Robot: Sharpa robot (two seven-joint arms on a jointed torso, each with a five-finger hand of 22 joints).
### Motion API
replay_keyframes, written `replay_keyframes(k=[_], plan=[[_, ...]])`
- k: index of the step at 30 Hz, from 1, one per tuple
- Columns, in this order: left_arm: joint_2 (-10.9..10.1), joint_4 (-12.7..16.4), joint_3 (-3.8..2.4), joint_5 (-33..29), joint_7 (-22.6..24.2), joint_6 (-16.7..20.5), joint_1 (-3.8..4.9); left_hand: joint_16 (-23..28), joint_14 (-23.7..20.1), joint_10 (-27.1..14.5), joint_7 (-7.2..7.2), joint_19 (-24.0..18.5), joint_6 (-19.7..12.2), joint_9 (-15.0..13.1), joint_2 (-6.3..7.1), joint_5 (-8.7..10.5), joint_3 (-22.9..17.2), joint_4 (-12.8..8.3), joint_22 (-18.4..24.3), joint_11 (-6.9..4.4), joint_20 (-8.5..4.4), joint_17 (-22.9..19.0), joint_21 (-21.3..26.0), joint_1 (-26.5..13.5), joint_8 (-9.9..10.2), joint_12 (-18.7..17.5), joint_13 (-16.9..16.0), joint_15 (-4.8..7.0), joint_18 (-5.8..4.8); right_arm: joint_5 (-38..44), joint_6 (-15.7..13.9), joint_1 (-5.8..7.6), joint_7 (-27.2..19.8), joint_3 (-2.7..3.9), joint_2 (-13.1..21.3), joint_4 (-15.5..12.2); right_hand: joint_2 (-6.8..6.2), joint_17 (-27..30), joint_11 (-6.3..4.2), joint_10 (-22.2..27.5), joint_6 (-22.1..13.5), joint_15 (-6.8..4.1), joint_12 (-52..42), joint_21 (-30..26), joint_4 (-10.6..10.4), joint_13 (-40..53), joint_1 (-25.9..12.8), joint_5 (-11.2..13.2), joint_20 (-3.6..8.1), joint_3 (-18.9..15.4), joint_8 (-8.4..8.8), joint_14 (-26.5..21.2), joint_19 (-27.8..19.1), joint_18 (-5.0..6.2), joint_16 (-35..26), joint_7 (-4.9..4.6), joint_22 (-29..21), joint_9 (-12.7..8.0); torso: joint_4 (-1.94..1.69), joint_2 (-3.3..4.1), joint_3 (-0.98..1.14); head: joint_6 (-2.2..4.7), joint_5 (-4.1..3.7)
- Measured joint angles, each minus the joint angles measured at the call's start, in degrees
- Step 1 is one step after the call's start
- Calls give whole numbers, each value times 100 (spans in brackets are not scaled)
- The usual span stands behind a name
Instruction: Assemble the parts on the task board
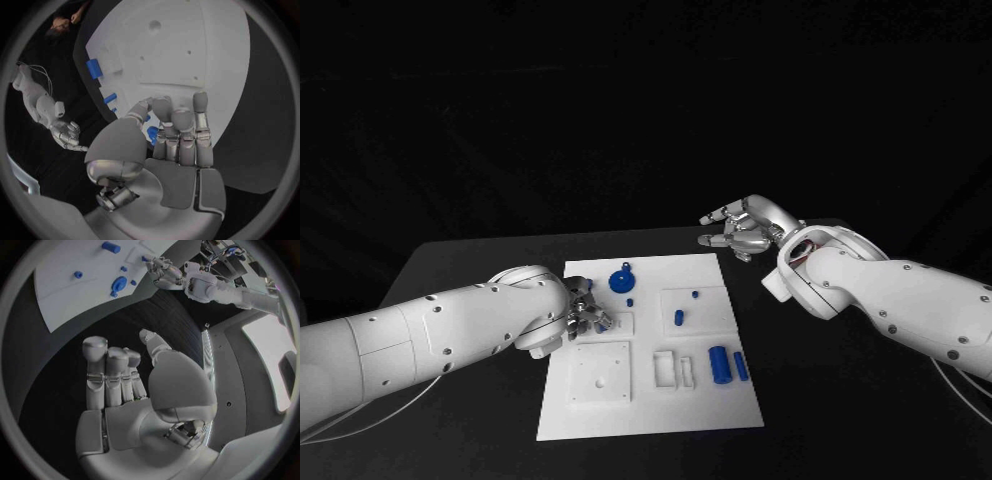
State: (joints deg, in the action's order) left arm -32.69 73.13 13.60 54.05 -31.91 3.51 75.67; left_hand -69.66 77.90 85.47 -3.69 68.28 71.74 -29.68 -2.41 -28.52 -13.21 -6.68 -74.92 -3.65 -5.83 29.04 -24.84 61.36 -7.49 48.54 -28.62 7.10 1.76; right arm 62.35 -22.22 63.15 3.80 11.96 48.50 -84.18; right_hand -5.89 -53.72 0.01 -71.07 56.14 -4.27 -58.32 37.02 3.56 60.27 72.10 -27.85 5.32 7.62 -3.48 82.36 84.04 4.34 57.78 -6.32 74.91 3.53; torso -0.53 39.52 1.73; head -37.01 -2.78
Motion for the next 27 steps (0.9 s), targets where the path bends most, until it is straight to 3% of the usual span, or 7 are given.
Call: replay_keyframes(k=[18,27], plan=[[-31,-15,1,-78,31,-106,23,0,0,0,1,0,1,8,0,21,-3,-4,1,0,41,-1,0,0,24,0,27,0,-1,-1,4,-4,0,0,-4,13,0,5,-12,12,12,0,0,0,0,0,-46,0,0,0,0,0,0,0,0,-12,0,0,3,4,-1,9,-7],[55,-196,8,-242,4,-499,86,0,0,0,1,0,1,-5,0,42,-5,-6,2,0,41,-1,0,0,28,0,41,0,-1,-1,14,-6,0,0,-18,19,0,4,-11,11,12,0,0,0,0,0,-46,1,0,0,0,0,0,0,0,-12,0,0,7,5,5,14,-3]])
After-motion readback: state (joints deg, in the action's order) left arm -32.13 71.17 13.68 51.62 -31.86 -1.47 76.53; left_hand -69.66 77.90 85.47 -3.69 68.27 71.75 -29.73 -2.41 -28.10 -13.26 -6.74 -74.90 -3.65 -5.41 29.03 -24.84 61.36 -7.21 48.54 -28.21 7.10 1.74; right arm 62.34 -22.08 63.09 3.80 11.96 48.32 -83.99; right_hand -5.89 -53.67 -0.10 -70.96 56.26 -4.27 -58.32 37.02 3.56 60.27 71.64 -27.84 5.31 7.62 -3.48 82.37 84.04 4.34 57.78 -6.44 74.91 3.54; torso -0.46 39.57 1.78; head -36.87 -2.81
